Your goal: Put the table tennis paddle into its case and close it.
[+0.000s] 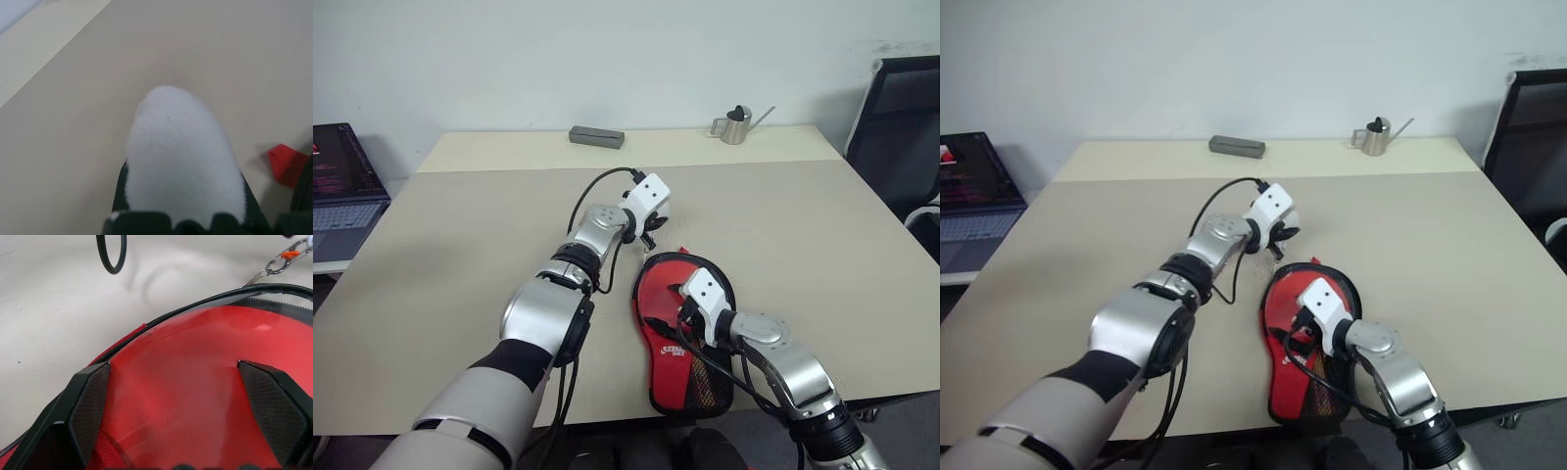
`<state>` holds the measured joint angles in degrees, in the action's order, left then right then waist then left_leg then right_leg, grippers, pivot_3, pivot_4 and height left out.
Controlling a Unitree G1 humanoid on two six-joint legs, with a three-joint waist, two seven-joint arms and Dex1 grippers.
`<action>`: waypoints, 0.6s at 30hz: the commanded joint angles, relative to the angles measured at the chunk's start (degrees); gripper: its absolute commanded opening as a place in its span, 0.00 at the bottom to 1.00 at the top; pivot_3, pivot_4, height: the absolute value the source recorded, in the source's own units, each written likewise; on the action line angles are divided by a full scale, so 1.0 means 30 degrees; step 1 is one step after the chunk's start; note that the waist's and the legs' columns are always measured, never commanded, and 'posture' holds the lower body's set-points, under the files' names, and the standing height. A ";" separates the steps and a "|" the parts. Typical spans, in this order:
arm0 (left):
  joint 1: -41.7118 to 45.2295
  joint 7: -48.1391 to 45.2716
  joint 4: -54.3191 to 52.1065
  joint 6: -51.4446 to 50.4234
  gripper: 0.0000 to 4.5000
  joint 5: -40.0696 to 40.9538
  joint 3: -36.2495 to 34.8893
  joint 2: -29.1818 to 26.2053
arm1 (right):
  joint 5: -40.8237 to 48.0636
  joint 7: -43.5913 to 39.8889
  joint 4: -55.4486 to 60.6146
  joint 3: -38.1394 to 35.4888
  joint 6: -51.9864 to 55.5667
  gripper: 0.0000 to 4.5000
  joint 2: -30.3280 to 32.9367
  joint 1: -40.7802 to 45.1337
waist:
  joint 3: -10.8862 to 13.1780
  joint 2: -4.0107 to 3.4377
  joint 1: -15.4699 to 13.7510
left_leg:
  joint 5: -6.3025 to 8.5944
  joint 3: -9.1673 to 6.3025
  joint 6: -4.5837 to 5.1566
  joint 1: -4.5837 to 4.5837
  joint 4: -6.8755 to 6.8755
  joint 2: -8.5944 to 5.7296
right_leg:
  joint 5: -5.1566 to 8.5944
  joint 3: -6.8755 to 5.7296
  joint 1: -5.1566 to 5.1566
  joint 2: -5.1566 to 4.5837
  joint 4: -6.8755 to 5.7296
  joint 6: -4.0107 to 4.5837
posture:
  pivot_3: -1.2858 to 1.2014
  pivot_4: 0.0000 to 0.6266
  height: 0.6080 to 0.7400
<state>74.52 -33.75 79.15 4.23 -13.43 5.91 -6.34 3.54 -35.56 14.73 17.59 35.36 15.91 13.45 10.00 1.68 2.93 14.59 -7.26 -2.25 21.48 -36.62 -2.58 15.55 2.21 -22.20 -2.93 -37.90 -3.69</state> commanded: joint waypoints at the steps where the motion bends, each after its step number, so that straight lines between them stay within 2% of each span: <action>1: 0.1122 0.0476 -0.0322 0.0567 0.11 -0.0225 -0.0135 0.0323 | -0.0021 -0.0172 -0.1005 0.1591 0.1846 1.00 0.0399 -0.1599 | 0.0000 0.0000 -0.0019 | 0.0001 0.0001 0.0000 0.0001 0.0000 0.0000 | 0.0002 0.0000 0.0000 0.0000 0.0002 -0.0003 | 0.52 0.24 1.00; 18: 0.1058 0.1331 -0.0190 0.0544 0.11 -0.1415 0.0085 0.1687 | 0.0175 0.0655 0.0298 0.1675 0.2275 1.00 0.0343 -0.2497 | -0.0001 -0.0002 -0.0145 | 0.0054 -0.0015 0.0021 0.0055 -0.0004 -0.0019 | -0.0002 -0.0014 -0.0019 -0.0019 0.0050 0.0010 | 0.52 0.24 1.00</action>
<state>75.88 -30.35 79.60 4.23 -17.36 6.10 -1.87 3.62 -32.34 19.63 17.59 37.14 16.00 9.74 10.00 1.68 2.49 14.76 -7.30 -2.19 21.65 -36.63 -2.63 15.54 2.16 -22.26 -2.99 -37.75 -3.66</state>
